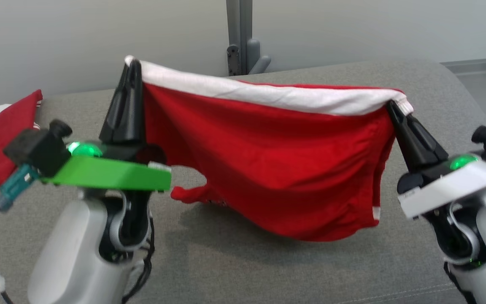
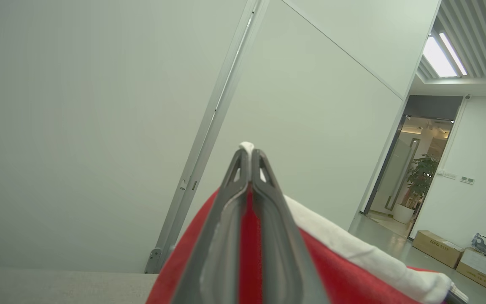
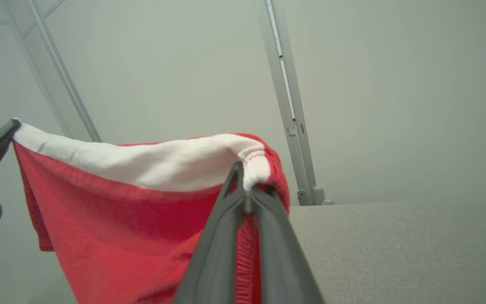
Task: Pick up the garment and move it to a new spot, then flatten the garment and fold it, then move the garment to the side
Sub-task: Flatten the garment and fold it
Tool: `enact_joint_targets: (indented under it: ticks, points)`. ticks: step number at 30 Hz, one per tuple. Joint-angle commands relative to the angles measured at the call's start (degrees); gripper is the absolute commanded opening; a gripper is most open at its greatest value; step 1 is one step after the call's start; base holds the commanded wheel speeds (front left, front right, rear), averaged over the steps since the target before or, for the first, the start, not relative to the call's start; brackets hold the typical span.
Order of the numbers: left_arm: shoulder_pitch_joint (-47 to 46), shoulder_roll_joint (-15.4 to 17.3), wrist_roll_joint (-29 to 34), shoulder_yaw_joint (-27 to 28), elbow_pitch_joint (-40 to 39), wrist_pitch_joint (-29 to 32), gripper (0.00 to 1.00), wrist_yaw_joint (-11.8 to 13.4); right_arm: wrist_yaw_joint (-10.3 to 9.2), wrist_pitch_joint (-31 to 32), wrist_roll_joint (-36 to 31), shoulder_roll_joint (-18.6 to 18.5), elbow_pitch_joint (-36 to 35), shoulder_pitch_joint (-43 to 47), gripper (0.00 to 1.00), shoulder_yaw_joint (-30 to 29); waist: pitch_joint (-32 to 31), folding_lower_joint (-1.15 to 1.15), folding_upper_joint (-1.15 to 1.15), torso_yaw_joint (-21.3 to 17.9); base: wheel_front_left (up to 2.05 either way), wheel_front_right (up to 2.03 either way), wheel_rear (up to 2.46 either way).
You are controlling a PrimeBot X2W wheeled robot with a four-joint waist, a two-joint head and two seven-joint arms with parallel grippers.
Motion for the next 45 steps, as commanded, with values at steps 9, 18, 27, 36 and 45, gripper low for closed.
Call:
enact_joint_targets:
  ticks: [9, 18, 27, 36, 45]
  points:
    - [-31.5, -0.8, 4.0, 0.4, 24.3, 0.6, 0.00, -4.2, 0.01, -2.3, -3.5, -0.1, 23.7, -33.5, 0.00, 4.9, 13.3, 0.00, 0.00, 1.1, 0.00, 0.00, 0.00]
    - [-57.3, -2.8, 10.9, 2.9, 41.5, -5.4, 0.00, -6.0, 0.00, -15.1, -11.6, 6.0, 48.1, -61.7, 0.00, 5.6, 21.2, 0.00, 0.00, 1.1, 0.00, 0.00, 0.00]
    - [-52.8, -6.5, 19.5, 13.4, 33.0, -5.5, 0.00, -10.1, -0.03, -17.1, -18.7, 9.9, 52.3, -63.0, 0.00, 2.1, 33.3, 0.00, 0.00, 3.3, 0.00, 0.00, 0.00]
    - [-41.5, -7.5, 20.1, 19.4, 28.2, -5.6, 0.00, -13.3, -0.03, -17.1, -16.5, 9.4, 48.0, -55.3, 0.00, 5.4, 35.1, 0.00, 0.00, 3.1, 0.00, 0.00, 0.00]
    - [-27.9, -7.5, 15.4, 16.1, 16.2, -5.6, 0.00, -13.7, -0.02, -17.2, -8.0, 6.1, 36.2, -43.8, 0.00, 9.9, 30.6, 0.00, 0.00, 1.8, 0.00, 0.00, 0.00]
